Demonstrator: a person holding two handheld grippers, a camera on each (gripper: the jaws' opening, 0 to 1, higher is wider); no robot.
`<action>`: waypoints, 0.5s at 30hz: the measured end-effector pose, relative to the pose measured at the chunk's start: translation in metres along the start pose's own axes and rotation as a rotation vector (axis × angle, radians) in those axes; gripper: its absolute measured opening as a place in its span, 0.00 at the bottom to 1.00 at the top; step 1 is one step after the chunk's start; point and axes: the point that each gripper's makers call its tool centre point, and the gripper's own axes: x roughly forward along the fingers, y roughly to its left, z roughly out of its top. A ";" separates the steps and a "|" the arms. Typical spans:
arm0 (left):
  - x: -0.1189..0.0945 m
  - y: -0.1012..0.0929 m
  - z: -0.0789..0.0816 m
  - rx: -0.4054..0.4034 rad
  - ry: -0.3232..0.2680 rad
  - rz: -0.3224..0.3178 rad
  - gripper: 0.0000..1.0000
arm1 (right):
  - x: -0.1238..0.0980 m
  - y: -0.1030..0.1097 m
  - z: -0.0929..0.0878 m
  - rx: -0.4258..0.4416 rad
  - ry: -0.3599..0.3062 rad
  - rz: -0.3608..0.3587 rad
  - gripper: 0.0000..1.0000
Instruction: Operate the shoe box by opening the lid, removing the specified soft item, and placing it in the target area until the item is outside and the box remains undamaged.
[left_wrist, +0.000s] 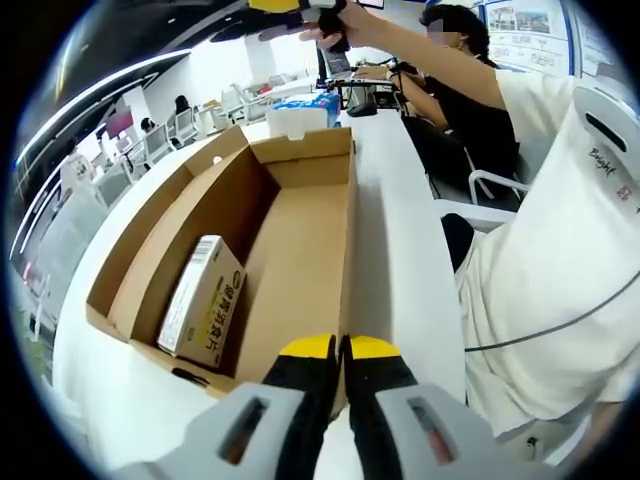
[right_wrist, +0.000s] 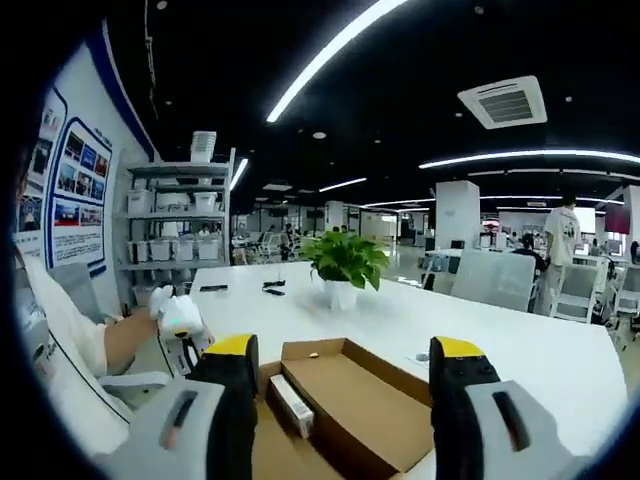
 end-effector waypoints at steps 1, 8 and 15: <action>0.000 0.000 0.000 0.000 0.000 0.000 0.03 | 0.000 0.003 0.001 0.000 0.002 -0.002 0.71; 0.000 -0.001 0.000 0.000 -0.004 0.001 0.03 | 0.000 0.000 0.006 -0.021 -0.020 -0.094 0.68; -0.001 0.000 0.001 -0.001 -0.008 -0.003 0.03 | 0.000 -0.007 -0.005 -0.044 0.018 -0.158 0.66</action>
